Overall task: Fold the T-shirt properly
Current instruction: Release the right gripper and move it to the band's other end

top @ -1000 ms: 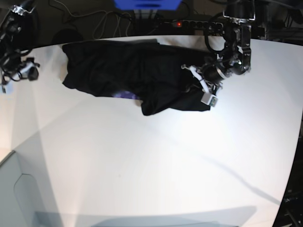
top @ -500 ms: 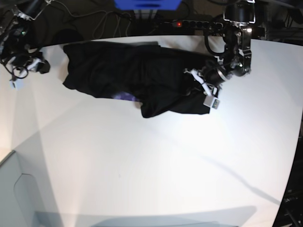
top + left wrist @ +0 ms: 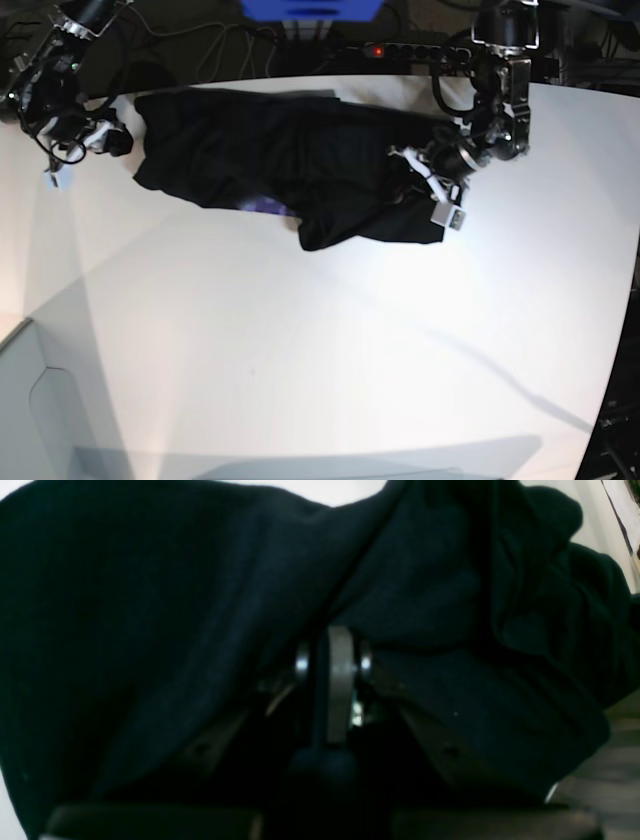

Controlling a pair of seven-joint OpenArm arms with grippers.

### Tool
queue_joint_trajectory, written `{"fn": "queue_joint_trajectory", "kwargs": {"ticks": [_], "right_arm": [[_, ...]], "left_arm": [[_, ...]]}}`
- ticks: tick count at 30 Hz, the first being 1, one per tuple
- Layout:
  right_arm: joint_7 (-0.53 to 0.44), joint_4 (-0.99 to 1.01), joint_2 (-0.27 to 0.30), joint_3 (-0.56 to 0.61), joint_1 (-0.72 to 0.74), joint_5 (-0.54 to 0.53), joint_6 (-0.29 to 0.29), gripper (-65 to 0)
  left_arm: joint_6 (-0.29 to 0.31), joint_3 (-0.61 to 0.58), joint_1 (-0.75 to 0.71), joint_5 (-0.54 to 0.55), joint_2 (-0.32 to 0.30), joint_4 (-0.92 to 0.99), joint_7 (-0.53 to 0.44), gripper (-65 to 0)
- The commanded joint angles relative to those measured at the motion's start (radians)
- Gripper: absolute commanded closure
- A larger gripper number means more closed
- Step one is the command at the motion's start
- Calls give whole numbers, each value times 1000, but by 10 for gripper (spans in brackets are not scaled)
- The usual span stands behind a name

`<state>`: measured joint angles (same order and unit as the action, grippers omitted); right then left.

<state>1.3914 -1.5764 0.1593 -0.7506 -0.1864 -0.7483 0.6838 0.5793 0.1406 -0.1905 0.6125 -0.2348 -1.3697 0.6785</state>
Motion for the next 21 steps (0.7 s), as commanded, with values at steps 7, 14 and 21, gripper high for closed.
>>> {"fn": "queue_joint_trajectory", "kwargs": {"ticks": [7, 14, 21], "right_arm": [[5, 9, 10, -34, 17, 2, 14, -268], [5, 103, 49, -88, 44, -27, 14, -315], [5, 273, 155, -80, 29, -373, 14, -349]], "left_arm": [[-75, 1, -19, -142, -15, 23, 100, -63], [-75, 0, -20, -142, -15, 25, 100, -63], [-75, 0, -20, -142, -15, 25, 105, -63]]}}
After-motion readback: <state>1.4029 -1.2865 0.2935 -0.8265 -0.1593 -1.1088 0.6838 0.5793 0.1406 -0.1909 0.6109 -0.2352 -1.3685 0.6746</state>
